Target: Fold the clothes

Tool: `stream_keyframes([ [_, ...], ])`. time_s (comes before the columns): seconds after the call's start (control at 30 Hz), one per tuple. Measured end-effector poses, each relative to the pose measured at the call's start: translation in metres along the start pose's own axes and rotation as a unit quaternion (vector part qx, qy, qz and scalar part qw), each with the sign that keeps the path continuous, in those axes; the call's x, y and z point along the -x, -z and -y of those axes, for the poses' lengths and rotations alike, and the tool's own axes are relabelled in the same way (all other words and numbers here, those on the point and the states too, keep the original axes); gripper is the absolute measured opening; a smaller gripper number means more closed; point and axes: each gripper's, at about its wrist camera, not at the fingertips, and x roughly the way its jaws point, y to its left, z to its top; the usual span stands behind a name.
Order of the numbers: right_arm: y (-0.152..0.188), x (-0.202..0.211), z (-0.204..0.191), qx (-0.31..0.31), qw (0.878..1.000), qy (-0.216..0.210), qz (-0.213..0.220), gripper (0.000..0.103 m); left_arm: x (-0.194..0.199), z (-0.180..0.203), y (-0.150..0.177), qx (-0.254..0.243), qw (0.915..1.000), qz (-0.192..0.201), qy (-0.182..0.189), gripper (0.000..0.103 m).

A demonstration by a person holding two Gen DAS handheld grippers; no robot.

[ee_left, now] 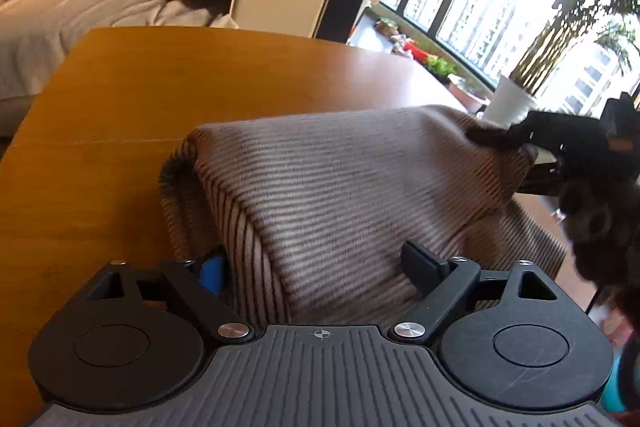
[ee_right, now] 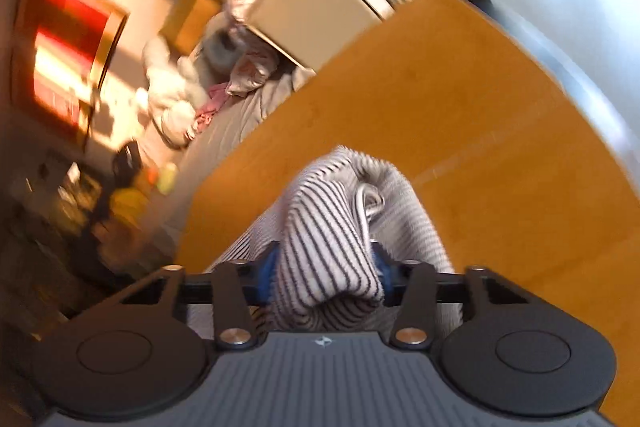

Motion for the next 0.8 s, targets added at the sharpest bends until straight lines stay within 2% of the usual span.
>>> stream_keyframes([
  [0.1, -0.003, 0.017, -0.026, 0.079, 0.996, 0.007, 0.033, 0.026, -0.006, 0.001, -0.016, -0.001, 0.9999, 0.013, 0.001, 0.084],
  [0.2, -0.003, 0.037, -0.048, 0.147, 0.987, 0.008, 0.066, 0.026, -0.006, 0.002, -0.030, -0.001, 0.9993, 0.036, 0.011, 0.081],
  [0.3, 0.007, 0.051, -0.048, 0.180, 0.981, 0.037, 0.066, 0.026, -0.006, -0.002, -0.037, 0.006, 0.9991, 0.042, 0.007, 0.080],
  [0.37, 0.015, 0.053, -0.040, 0.184, 0.980, 0.061, 0.055, 0.026, -0.003, -0.005, -0.033, 0.005, 0.9993, 0.033, -0.013, 0.080],
  [0.43, 0.021, 0.058, -0.027, 0.170, 0.981, 0.073, 0.050, 0.027, 0.001, -0.005, -0.025, -0.009, 0.9988, 0.025, -0.041, 0.080],
  [0.5, 0.028, 0.063, -0.013, 0.156, 0.983, 0.084, 0.045, 0.029, 0.009, -0.006, -0.020, -0.014, 0.9988, 0.020, -0.043, 0.082],
  [0.53, 0.031, 0.066, -0.007, 0.148, 0.984, 0.090, 0.043, 0.035, 0.013, -0.007, -0.018, -0.015, 0.9989, 0.018, -0.041, 0.084],
  [0.6, 0.024, 0.077, 0.004, 0.100, 0.990, 0.074, 0.060, 0.040, 0.021, -0.008, -0.015, -0.010, 0.9994, 0.018, -0.028, 0.087],
  [0.7, 0.013, 0.096, 0.017, 0.046, 0.994, 0.038, 0.089, 0.056, 0.027, -0.006, -0.013, -0.004, 0.9997, 0.021, -0.011, 0.091],
  [0.8, 0.016, 0.101, 0.019, 0.047, 0.994, 0.028, 0.092, 0.058, 0.015, 0.002, -0.013, -0.008, 0.9999, 0.011, -0.003, 0.092],
])
